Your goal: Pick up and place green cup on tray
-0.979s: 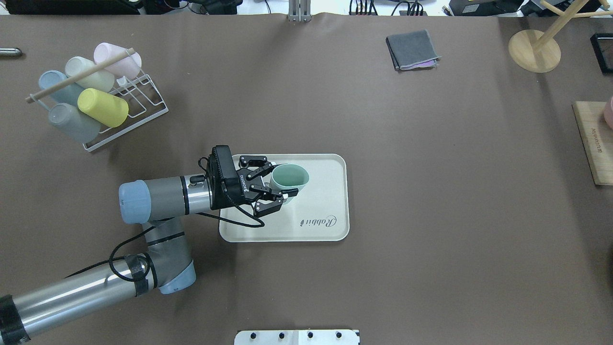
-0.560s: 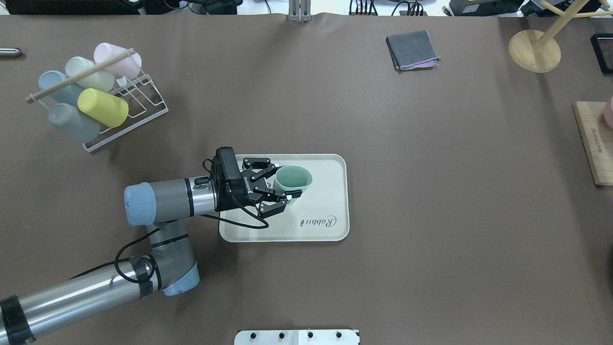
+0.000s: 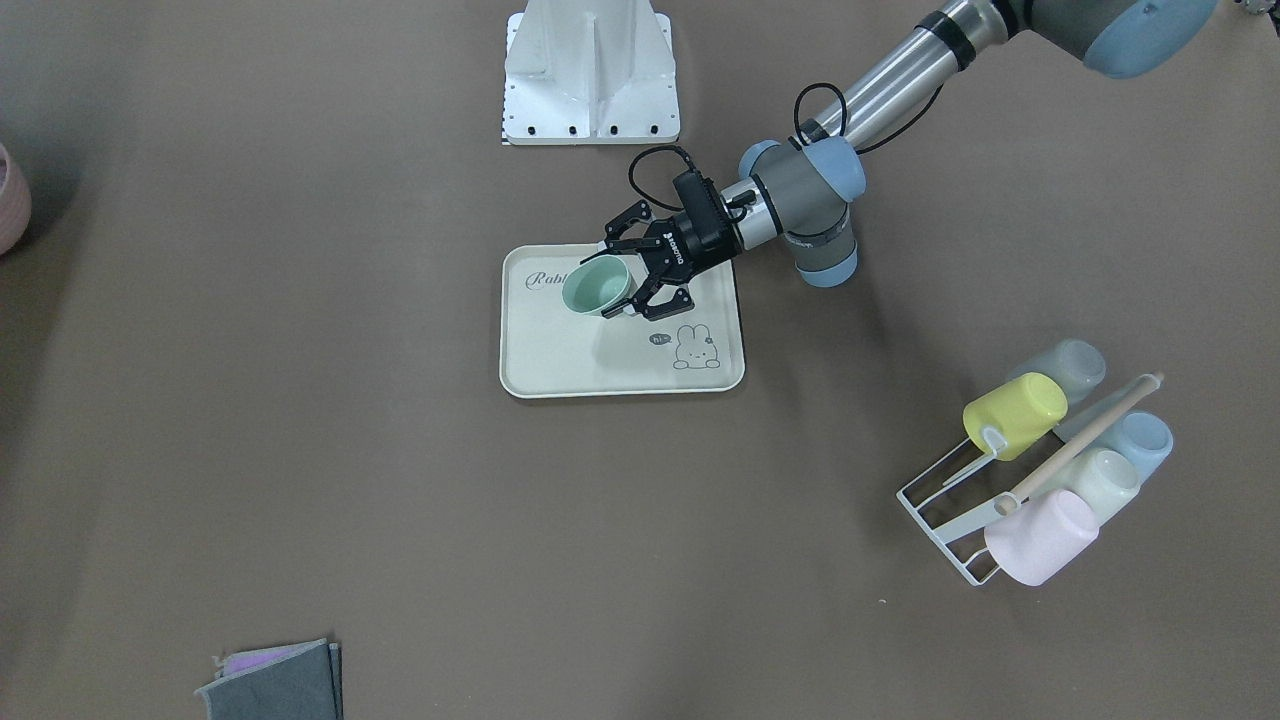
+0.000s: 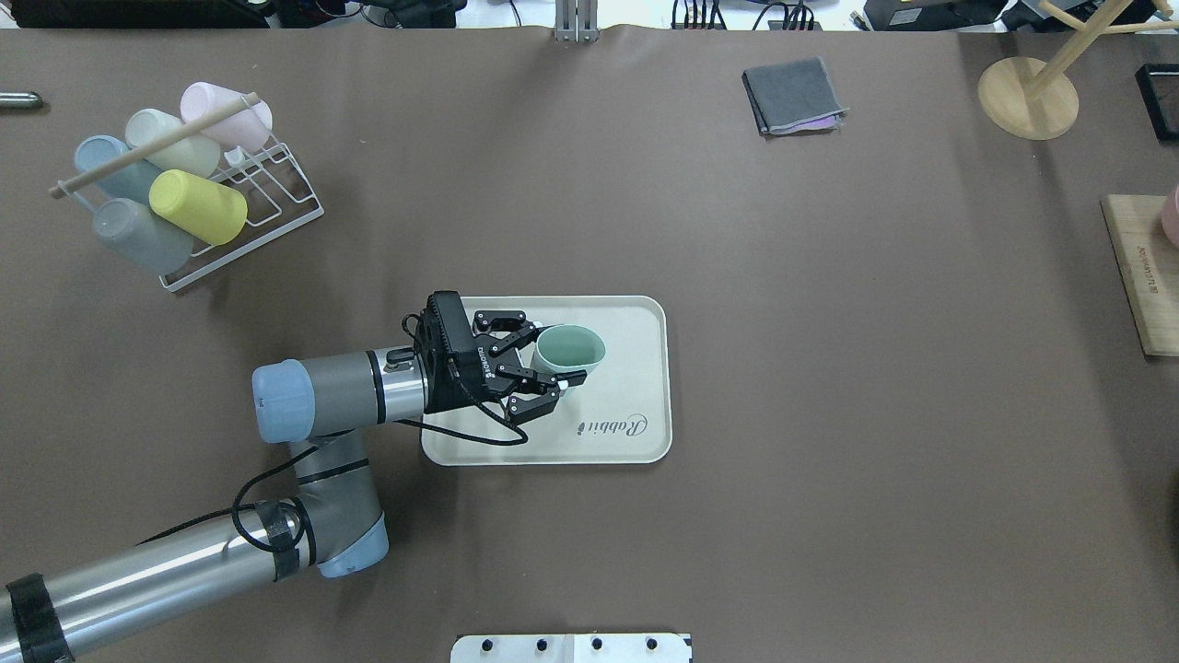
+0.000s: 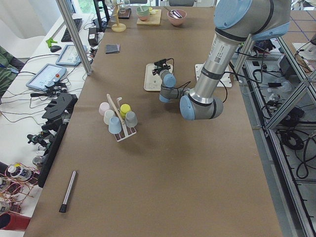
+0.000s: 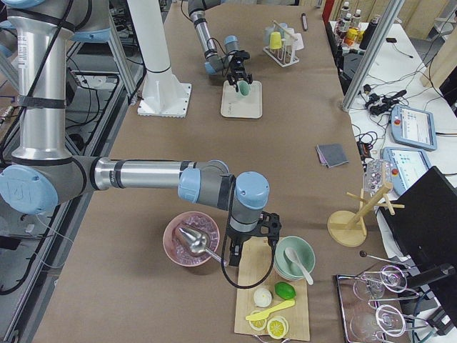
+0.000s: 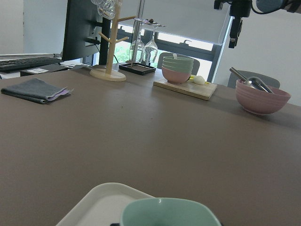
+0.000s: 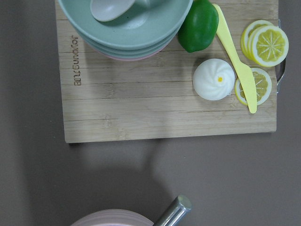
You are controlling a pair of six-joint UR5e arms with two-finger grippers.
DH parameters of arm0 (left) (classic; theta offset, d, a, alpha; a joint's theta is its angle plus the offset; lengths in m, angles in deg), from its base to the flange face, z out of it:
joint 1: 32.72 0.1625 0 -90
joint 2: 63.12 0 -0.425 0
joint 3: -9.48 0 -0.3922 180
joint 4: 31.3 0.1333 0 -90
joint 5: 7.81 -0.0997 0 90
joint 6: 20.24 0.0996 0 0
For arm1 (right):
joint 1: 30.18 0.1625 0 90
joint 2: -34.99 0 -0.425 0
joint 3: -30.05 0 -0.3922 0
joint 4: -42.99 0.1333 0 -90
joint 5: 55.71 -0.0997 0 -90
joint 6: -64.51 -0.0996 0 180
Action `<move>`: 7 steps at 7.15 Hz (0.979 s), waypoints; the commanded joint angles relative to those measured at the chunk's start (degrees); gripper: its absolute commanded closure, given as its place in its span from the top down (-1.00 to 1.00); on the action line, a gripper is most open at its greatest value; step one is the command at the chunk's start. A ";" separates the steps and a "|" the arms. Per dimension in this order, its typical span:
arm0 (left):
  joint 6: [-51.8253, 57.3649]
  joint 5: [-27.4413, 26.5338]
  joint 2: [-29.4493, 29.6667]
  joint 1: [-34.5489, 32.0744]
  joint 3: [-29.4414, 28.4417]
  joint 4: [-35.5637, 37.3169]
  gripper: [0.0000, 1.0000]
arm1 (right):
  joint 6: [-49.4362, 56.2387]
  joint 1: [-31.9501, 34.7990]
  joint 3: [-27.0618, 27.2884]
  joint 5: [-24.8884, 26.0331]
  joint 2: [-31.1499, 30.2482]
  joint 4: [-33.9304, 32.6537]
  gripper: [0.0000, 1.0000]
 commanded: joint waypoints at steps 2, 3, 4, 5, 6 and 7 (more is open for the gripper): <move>1.70 -1.00 0.01 0.03 -0.05 2.07 -1.00 | 0.00 -0.06 0.00 -0.30 0.00 0.10 1.00; 2.84 -1.87 -0.07 0.12 -0.13 1.98 -1.00 | 0.00 -0.06 0.00 -0.21 0.00 0.10 1.00; 3.63 -2.14 -0.16 0.12 -0.13 1.98 -1.00 | 0.09 -0.06 0.00 -0.30 0.00 0.10 1.00; 3.64 -2.14 -0.42 0.03 -0.13 2.07 -0.03 | 0.09 -0.06 -0.09 -0.21 0.00 0.10 1.00; 3.64 -2.23 -0.86 -0.06 -0.13 1.98 0.98 | 0.09 -0.06 -0.09 -0.30 0.00 0.10 1.00; 3.64 -2.23 -2.00 -0.32 0.21 1.89 0.99 | 0.09 -0.06 -0.09 -0.30 0.00 0.10 1.00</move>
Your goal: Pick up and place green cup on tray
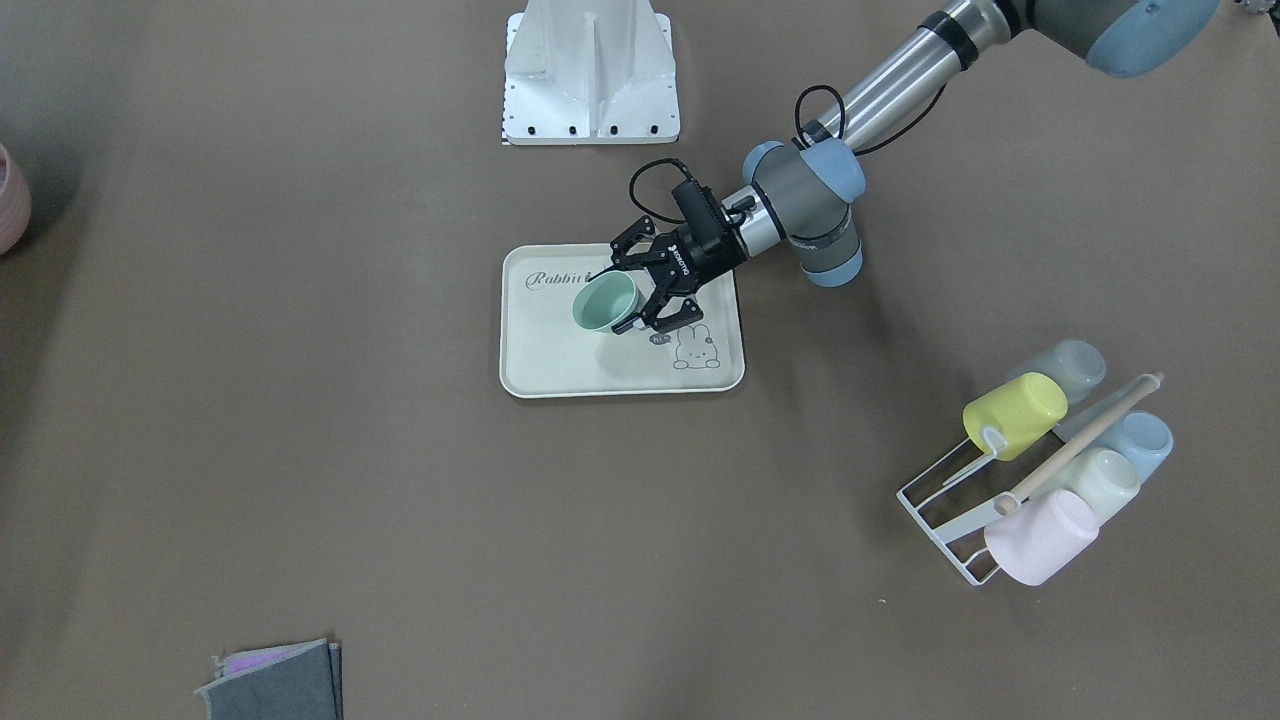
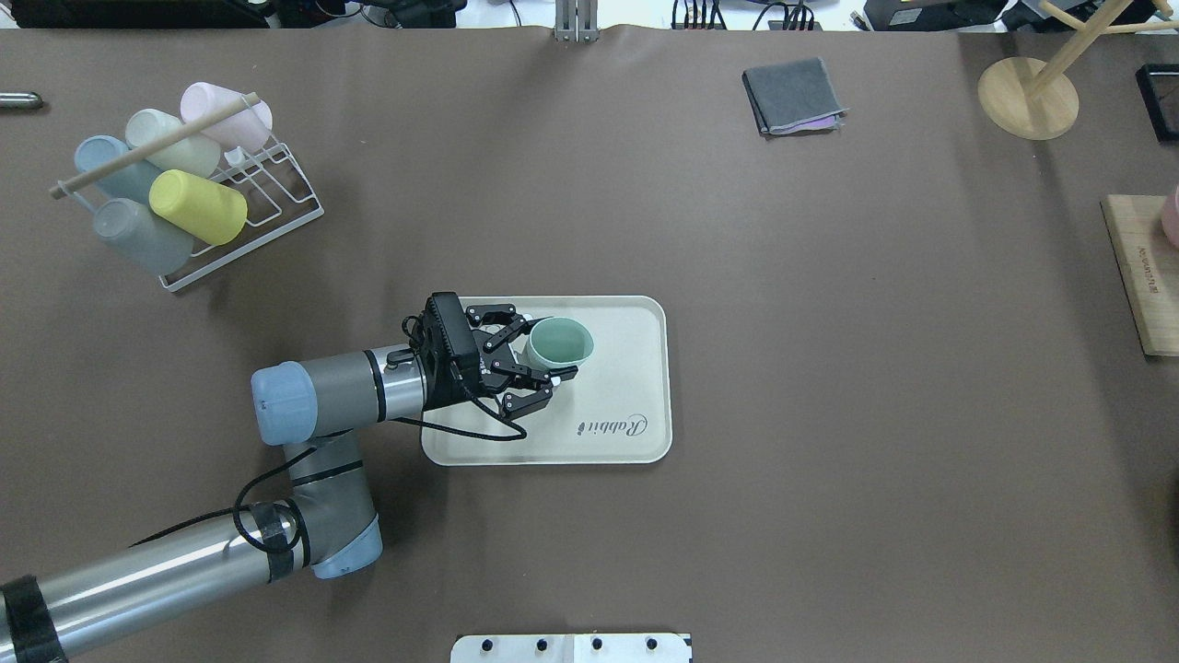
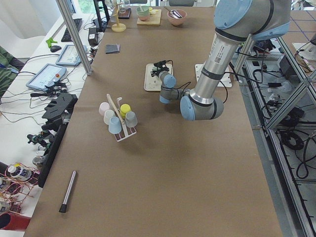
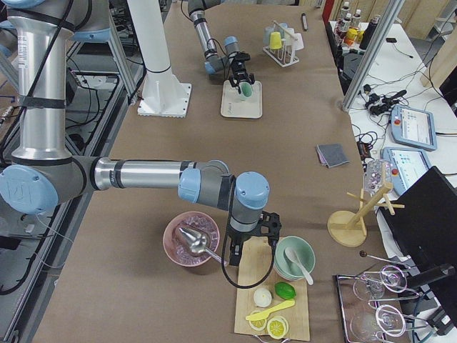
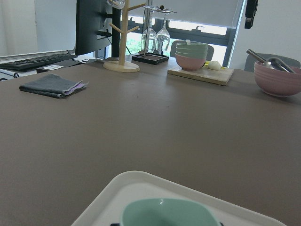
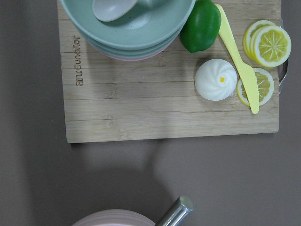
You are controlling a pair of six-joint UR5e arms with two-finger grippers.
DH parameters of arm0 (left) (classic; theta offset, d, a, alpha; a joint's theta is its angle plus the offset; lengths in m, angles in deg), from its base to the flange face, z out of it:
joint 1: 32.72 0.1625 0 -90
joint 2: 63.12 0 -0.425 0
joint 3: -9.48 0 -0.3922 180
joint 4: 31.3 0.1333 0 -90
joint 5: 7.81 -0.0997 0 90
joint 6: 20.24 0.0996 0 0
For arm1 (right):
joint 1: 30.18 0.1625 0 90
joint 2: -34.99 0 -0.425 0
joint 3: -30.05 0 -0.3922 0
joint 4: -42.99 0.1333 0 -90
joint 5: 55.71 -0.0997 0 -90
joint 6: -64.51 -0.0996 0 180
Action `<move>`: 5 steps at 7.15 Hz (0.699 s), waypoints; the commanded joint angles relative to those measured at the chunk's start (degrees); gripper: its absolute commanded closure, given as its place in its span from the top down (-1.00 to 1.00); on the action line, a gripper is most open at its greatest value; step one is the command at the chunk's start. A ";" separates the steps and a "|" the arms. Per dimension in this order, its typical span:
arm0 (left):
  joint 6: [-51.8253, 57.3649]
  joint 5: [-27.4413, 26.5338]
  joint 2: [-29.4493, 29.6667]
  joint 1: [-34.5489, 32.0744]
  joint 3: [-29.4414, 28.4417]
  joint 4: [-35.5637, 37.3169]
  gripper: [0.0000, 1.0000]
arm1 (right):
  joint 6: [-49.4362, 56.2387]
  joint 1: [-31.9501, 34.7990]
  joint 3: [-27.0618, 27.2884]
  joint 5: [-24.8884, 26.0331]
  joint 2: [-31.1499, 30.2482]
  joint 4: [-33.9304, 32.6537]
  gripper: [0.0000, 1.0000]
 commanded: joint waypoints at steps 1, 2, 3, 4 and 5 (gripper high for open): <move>-0.05 0.04 -2.12 -0.31 1.13 -0.34 0.99 | 0.00 0.00 -0.01 -0.02 0.00 0.00 1.00; -0.05 0.04 -2.48 -0.40 1.49 -0.43 0.99 | 0.00 0.00 0.08 -0.02 0.00 0.00 1.00; 0.04 0.04 -2.57 -0.40 1.67 -0.43 0.99 | 0.00 0.09 -0.01 -0.02 0.00 0.00 1.00; 0.04 0.04 -2.66 -0.31 1.93 -0.43 0.99 | 0.00 0.00 -0.01 -0.02 -0.09 -0.09 1.00; 0.04 -0.13 -2.75 -0.31 3.41 -0.26 0.99 | 0.00 0.00 -0.01 -0.02 -0.09 -0.09 1.00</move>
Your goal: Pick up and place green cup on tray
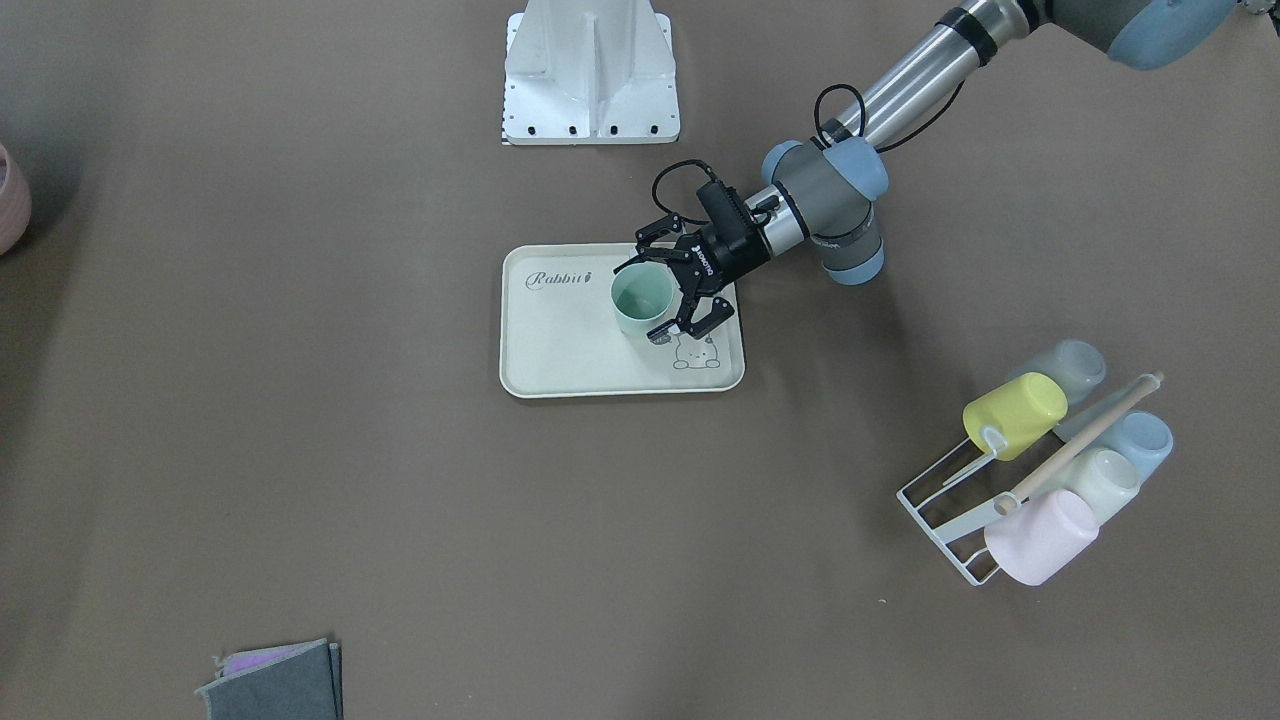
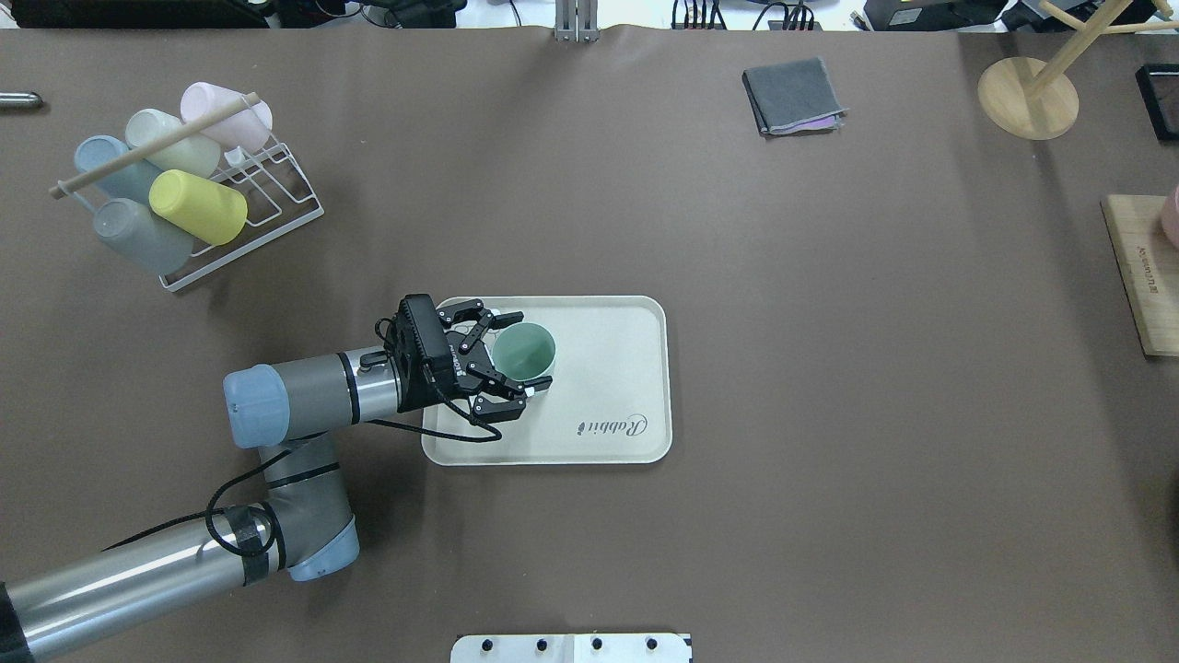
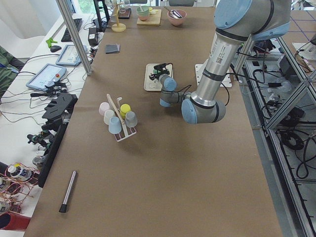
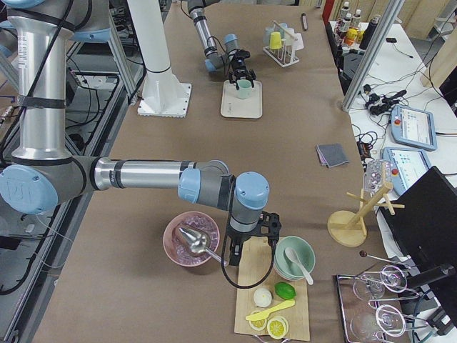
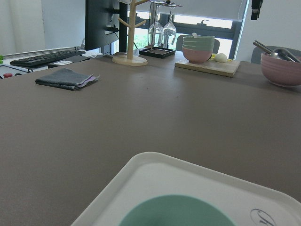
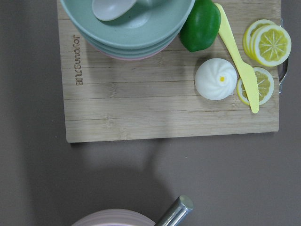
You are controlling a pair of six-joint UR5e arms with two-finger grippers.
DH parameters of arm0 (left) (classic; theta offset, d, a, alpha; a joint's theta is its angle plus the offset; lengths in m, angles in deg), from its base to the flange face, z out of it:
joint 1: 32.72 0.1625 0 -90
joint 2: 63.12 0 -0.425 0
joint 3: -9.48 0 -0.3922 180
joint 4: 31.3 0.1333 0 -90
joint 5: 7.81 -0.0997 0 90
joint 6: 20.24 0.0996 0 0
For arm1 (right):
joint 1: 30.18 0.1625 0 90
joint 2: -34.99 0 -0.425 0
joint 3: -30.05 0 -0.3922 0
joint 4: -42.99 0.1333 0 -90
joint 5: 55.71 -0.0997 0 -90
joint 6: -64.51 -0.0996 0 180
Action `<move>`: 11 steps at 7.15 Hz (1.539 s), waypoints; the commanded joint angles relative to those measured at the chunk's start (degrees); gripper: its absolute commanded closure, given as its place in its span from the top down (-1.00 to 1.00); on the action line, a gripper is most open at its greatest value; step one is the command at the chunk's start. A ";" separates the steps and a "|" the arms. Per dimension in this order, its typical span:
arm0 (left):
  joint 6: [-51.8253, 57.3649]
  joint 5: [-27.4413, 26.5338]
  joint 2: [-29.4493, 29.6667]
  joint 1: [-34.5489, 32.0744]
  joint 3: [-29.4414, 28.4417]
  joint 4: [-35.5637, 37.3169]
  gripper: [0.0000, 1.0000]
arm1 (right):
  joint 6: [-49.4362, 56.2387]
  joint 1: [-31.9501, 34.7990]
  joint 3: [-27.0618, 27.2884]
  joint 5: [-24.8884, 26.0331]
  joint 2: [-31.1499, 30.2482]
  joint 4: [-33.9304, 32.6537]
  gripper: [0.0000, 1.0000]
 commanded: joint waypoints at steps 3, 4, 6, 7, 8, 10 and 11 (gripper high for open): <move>-0.16 -0.13 -1.53 0.21 6.76 7.73 0.99 | 0.00 -0.02 0.07 -0.09 -0.03 -0.03 1.00; -0.17 -0.13 -1.36 0.12 10.09 14.91 0.99 | 0.00 -0.02 -0.02 -0.09 -0.03 -0.03 1.00; -0.17 -0.13 -1.01 -0.40 20.35 35.35 0.99 | 0.00 -0.02 -0.02 -0.09 -0.03 -0.03 1.00; -0.17 -0.05 -0.57 -1.01 23.53 44.42 0.99 | 0.00 -0.02 -0.02 -0.09 -0.03 -0.03 1.00; -0.08 0.04 0.91 -2.59 25.31 52.95 0.99 | 0.00 -0.02 -0.02 -0.09 -0.03 -0.12 1.00; 0.01 0.39 4.60 -6.01 26.20 66.59 0.99 | 0.00 -0.02 -0.02 -0.09 -0.03 -0.12 1.00; 0.10 0.22 5.58 -7.94 28.55 75.54 0.99 | 0.00 -0.02 -0.02 -0.09 -0.03 -0.12 1.00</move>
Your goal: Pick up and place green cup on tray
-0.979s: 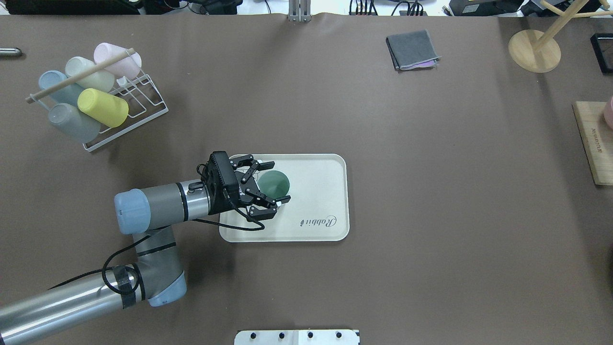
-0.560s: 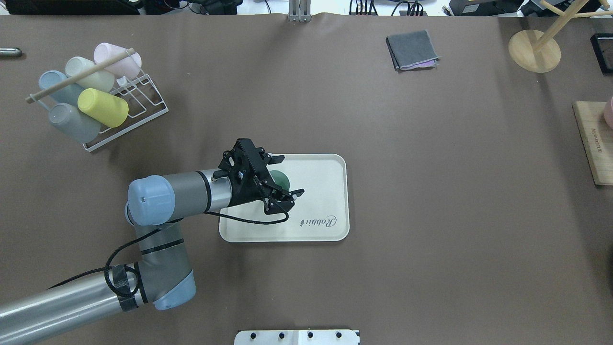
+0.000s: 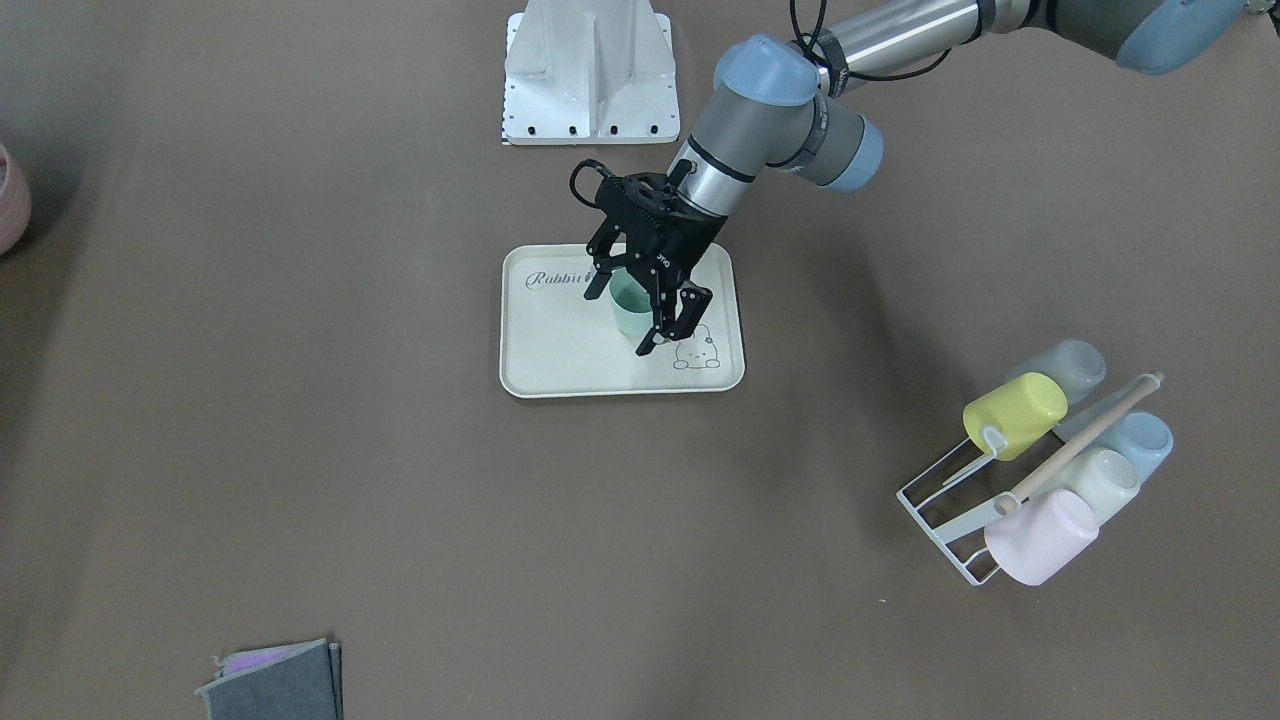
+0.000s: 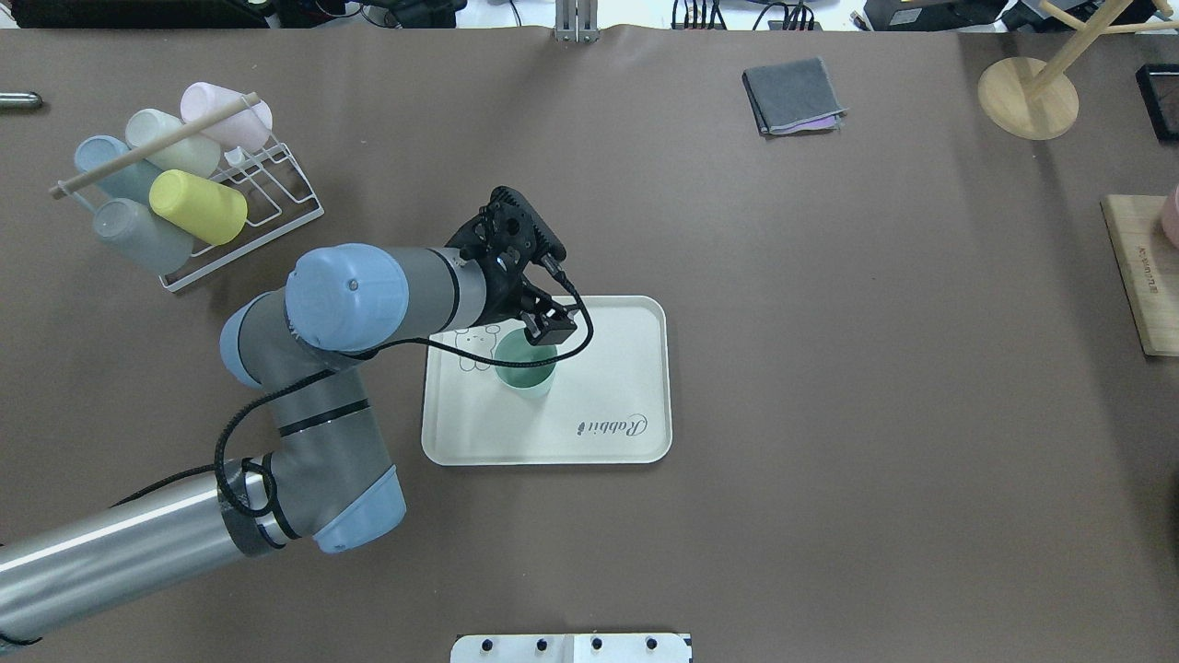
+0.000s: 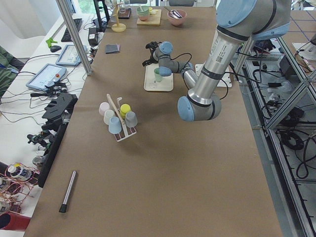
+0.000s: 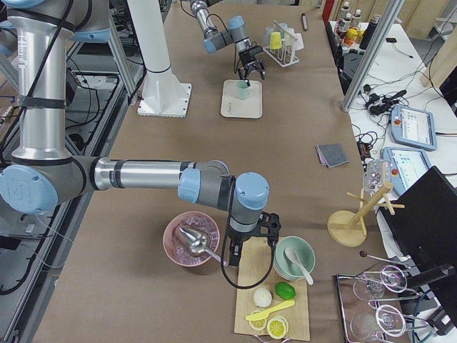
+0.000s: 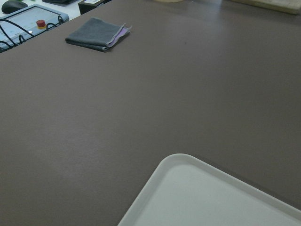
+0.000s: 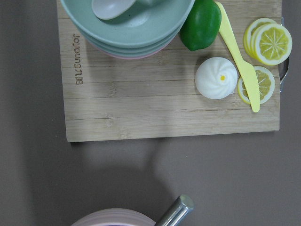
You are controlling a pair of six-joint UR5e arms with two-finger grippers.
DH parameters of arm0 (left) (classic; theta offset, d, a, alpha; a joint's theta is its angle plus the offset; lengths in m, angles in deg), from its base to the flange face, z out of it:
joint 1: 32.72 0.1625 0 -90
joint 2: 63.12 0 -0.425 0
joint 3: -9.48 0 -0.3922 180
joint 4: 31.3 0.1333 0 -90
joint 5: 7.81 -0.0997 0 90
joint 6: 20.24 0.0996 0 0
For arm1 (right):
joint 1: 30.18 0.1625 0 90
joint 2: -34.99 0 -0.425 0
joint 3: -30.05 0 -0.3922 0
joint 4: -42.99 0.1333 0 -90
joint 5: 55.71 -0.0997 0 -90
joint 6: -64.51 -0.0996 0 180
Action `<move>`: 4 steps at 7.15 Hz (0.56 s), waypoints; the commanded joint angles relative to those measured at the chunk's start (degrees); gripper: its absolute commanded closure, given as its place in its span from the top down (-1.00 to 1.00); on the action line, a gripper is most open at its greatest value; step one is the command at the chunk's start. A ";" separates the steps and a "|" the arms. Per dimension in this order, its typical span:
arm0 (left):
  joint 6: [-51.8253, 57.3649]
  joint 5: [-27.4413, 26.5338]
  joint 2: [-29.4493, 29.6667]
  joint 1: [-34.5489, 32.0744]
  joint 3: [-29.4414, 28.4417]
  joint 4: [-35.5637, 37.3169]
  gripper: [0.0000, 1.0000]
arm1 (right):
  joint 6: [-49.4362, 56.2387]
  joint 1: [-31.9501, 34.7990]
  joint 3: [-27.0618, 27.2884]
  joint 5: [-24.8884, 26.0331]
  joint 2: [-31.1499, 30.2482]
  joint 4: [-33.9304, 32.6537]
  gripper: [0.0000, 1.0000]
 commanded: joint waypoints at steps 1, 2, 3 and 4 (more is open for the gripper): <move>0.03 -0.26 2.79 -4.40 4.46 19.39 0.99 | 0.09 0.00 0.00 0.00 -0.09 -0.02 1.00; 0.03 -0.43 4.02 -6.33 6.31 26.62 0.99 | 0.09 0.00 0.00 0.00 -0.18 0.06 1.00; -0.23 -2.96 4.21 -6.96 8.25 33.22 0.99 | 0.09 0.09 0.00 0.00 -0.18 0.07 1.00; -0.23 -9.42 1.86 -7.14 10.09 32.94 0.99 | 0.09 0.00 0.00 0.00 -0.18 0.07 1.00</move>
